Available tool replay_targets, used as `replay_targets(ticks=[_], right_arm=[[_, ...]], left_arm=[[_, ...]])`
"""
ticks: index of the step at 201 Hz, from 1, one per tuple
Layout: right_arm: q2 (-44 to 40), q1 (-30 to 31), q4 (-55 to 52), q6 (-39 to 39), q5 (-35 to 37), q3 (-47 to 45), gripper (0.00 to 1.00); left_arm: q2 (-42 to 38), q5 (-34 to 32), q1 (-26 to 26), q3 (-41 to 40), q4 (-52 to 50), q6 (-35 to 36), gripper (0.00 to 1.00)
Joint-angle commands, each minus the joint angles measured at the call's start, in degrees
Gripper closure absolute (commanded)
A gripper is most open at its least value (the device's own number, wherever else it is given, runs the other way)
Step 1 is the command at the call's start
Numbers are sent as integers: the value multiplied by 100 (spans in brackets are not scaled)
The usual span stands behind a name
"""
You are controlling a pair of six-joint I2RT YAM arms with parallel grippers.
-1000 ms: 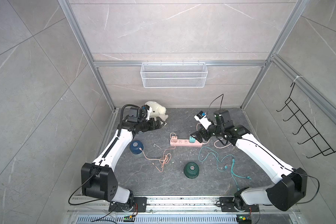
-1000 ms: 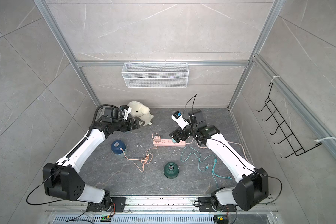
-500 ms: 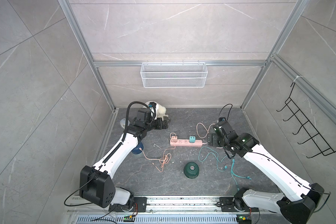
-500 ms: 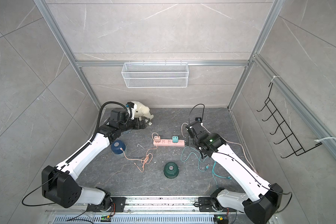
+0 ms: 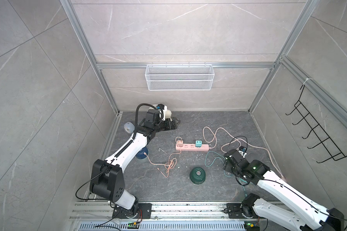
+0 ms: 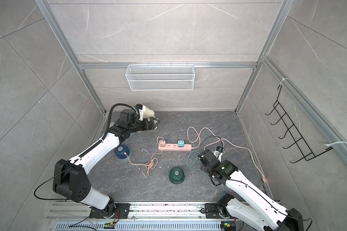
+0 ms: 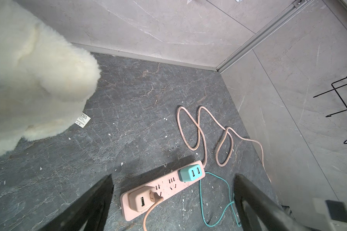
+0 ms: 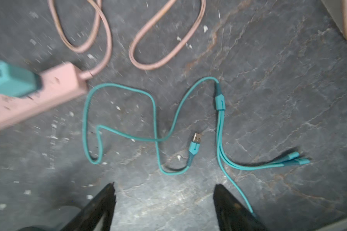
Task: Charge the cordless meat grinders
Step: Pick up the charging cable from the center of the board.
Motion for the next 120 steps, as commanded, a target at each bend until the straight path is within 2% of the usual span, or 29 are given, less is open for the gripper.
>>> replay_targets(ticks=[1, 35, 120], right_arm=[[476, 15, 487, 658, -155, -299, 34], [1045, -174, 1132, 716, -473, -691, 33], [1279, -1346, 1888, -6, -842, -1107, 49]], left_arm=[[-156, -211, -110, 352, -42, 480, 5], [-242, -698, -134, 282, -141, 600, 5], [154, -276, -134, 545, -458, 524, 8]])
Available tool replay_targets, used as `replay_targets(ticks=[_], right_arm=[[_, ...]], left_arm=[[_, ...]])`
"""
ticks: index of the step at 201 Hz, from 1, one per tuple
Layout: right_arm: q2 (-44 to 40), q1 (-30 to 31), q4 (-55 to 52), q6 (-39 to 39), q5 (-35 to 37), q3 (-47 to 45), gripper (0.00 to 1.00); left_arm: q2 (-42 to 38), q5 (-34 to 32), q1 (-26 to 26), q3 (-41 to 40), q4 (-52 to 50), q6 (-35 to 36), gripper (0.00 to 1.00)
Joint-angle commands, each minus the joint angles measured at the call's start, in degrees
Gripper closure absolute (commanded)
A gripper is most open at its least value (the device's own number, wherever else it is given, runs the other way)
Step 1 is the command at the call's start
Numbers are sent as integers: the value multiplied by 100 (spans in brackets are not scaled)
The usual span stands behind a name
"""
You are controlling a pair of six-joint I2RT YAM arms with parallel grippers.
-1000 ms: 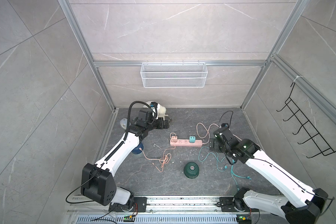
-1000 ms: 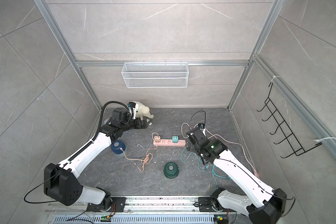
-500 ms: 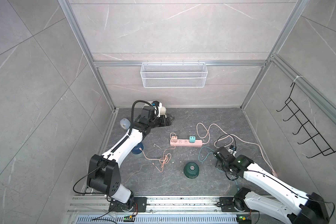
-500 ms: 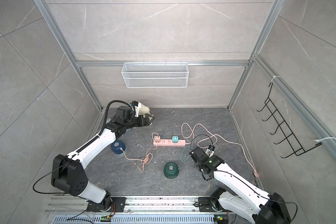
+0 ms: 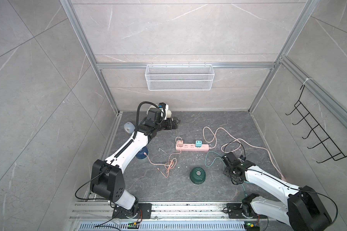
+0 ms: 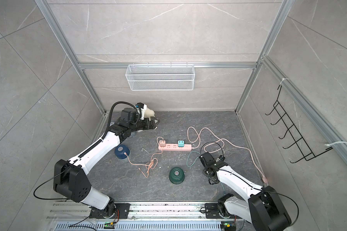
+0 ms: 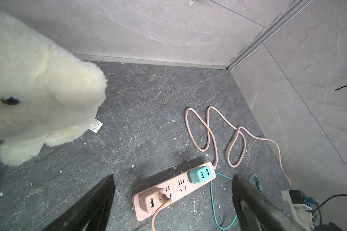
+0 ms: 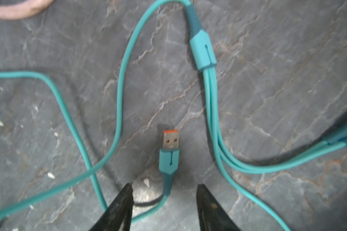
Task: Charge the cordless meat grinders
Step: Pick up the charging cable from the center of the board.
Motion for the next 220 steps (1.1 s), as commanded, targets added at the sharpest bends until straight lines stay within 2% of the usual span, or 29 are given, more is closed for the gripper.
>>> replay_targets(ticks=[1, 48, 57, 91, 115, 134, 149, 183, 200, 220], right_arm=[[188, -203, 424, -386, -175, -80, 49], [760, -378, 451, -592, -215, 146, 59], [846, -382, 389, -635, -225, 219, 63], [1052, -378, 337, -901, -366, 386, 87], [995, -337, 796, -1507, -807, 394, 93], [895, -258, 999, -2171, -1112, 625, 95], [708, -157, 900, -2617, -1093, 889, 96], [-165, 4, 960, -3686, -1190, 1197, 97], [-473, 57, 882, -4197, -1206, 1456, 97], [-709, 88, 1136, -4800, -1556, 1665, 96]], left_arm=[[116, 161, -5, 239, -88, 126, 8], [195, 159, -5, 324, -247, 180, 8], [195, 183, -5, 340, -274, 194, 9], [215, 227, -5, 448, -398, 246, 9], [230, 259, -1, 488, -490, 285, 10], [264, 274, -3, 537, -573, 281, 10], [292, 314, -1, 610, -719, 291, 11], [342, 413, 4, 877, -1052, 372, 11], [417, 609, 4, 1056, -1194, 381, 11], [571, 1029, 1, 1343, -1356, 388, 12]])
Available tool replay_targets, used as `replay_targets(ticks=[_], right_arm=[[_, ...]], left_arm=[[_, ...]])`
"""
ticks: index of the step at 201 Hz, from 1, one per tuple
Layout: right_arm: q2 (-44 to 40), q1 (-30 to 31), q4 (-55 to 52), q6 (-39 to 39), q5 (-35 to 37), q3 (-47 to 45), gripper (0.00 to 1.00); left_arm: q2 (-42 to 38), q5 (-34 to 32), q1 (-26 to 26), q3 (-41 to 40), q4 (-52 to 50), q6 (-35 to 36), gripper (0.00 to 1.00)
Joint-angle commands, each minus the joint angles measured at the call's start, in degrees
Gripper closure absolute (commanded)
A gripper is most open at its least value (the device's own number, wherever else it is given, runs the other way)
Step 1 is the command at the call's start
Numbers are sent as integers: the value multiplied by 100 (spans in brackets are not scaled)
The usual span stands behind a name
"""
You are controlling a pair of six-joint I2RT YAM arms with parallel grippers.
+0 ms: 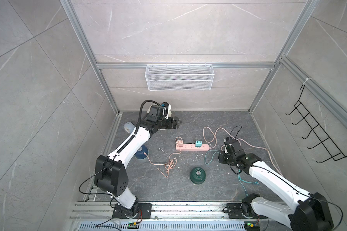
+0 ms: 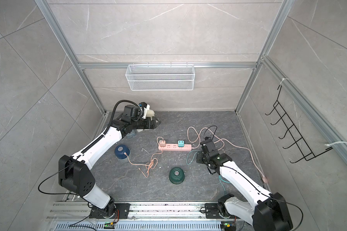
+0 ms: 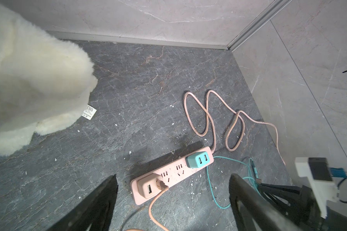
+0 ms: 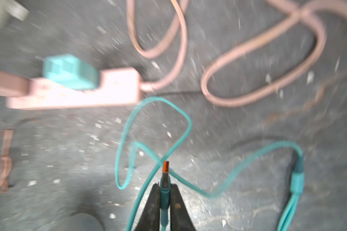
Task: Charge the cordless meat grinders
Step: Pick up the charging cable from the center of the board.
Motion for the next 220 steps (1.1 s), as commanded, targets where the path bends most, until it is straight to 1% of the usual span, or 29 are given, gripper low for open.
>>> replay_targets(ticks=[1, 19, 35, 53, 69, 93, 106, 124, 141, 163, 190, 205, 220], right_arm=[[-251, 57, 261, -1106, -421, 332, 96], [-159, 80, 572, -1534, -847, 580, 96], [179, 120, 680, -1816, -1020, 903, 96], [618, 170, 763, -2058, -1253, 1232, 96], [896, 196, 1023, -2150, -1740, 1445, 97], [1213, 234, 1427, -2271, -2584, 1739, 97], [1383, 244, 1575, -2354, -3023, 1916, 96], [1604, 287, 1641, -2501, -3297, 2136, 96], [1808, 305, 1573, -2600, -3500, 2341, 96], [2023, 311, 1531, -2621, -3787, 2499, 96], [2194, 311, 1429, -2634, -4036, 2631, 96], [2254, 317, 1363, -2630, -4180, 2710, 96], [2264, 315, 1317, -2625, -4302, 2779, 96]], left_arm=[[137, 615, 3, 493, -272, 171, 12], [319, 994, -5, 817, -535, 223, 13], [422, 1179, -5, 991, -710, 252, 14], [452, 1328, -5, 1002, -713, 223, 15], [512, 1673, -5, 994, -620, 175, 15], [662, 2412, -1, 1041, -531, 140, 18], [730, 2639, -5, 1092, -536, 148, 19], [857, 3031, -5, 1263, -685, 155, 21], [922, 3597, -1, 1263, -613, 121, 28], [856, 4207, -14, 975, -283, 206, 37], [652, 4818, -40, 538, 309, 315, 42], [630, 5076, -66, 462, 285, 494, 44], [660, 5137, -68, 528, -176, 870, 46]])
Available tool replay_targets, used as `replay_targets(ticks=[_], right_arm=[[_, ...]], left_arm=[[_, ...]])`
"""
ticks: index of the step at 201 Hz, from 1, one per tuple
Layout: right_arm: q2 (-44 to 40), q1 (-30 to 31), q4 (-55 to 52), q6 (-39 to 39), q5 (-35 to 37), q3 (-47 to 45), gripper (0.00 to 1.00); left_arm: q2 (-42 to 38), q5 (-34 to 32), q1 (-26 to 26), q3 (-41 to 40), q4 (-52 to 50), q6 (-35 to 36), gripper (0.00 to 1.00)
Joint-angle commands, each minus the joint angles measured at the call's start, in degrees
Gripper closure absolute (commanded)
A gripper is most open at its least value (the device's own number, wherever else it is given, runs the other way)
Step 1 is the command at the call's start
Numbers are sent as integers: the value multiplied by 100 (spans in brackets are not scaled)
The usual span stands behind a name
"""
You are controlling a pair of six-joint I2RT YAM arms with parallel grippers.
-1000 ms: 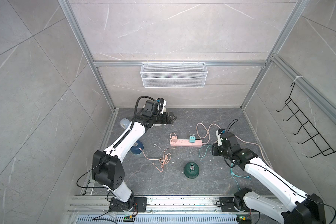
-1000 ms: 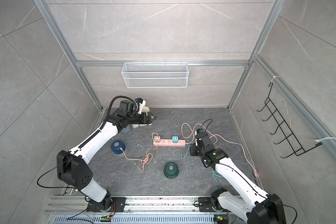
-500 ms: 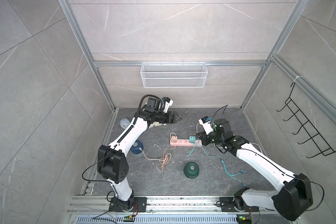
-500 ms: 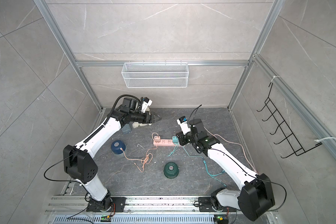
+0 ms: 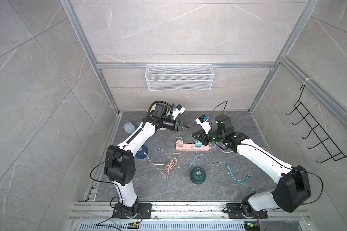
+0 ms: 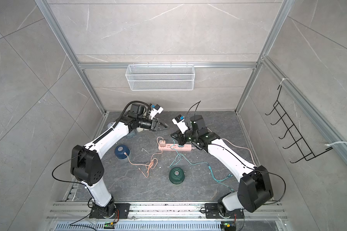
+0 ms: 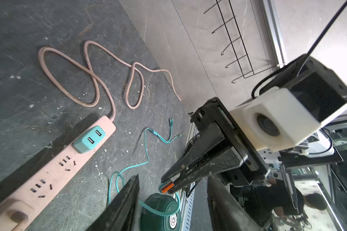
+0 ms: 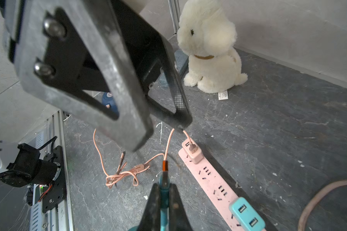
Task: Charge the cordless meat grinders
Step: Pick up the charging cable from the center of the board.
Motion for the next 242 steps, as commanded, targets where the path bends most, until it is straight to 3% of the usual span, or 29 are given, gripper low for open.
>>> replay_targets(ticks=[1, 29, 73, 100, 121, 184, 218, 242], right_arm=[[61, 29, -87, -96, -435, 312, 96], [23, 29, -165, -103, -658, 414, 96], [102, 28, -346, -121, -812, 561, 96], [176, 29, -413, -112, -941, 619, 96], [275, 29, -549, -112, -1022, 706, 95], [212, 20, -723, -35, -919, 528, 74], [-78, 20, -577, 843, -220, 470, 56], [-271, 15, -726, 1269, 183, 467, 54]], left_arm=[[-257, 718, -35, 71, -122, 607, 46], [-327, 786, -38, -23, -473, 1040, 51], [-445, 1069, -47, -230, -315, 994, 70], [-509, 1128, -47, -286, -268, 984, 90], [-482, 1151, -47, -267, -253, 935, 100], [-518, 795, 21, -385, 329, 420, 100], [-652, 180, 50, -624, 941, -63, 100], [-672, -158, 65, -656, 1000, -93, 100]])
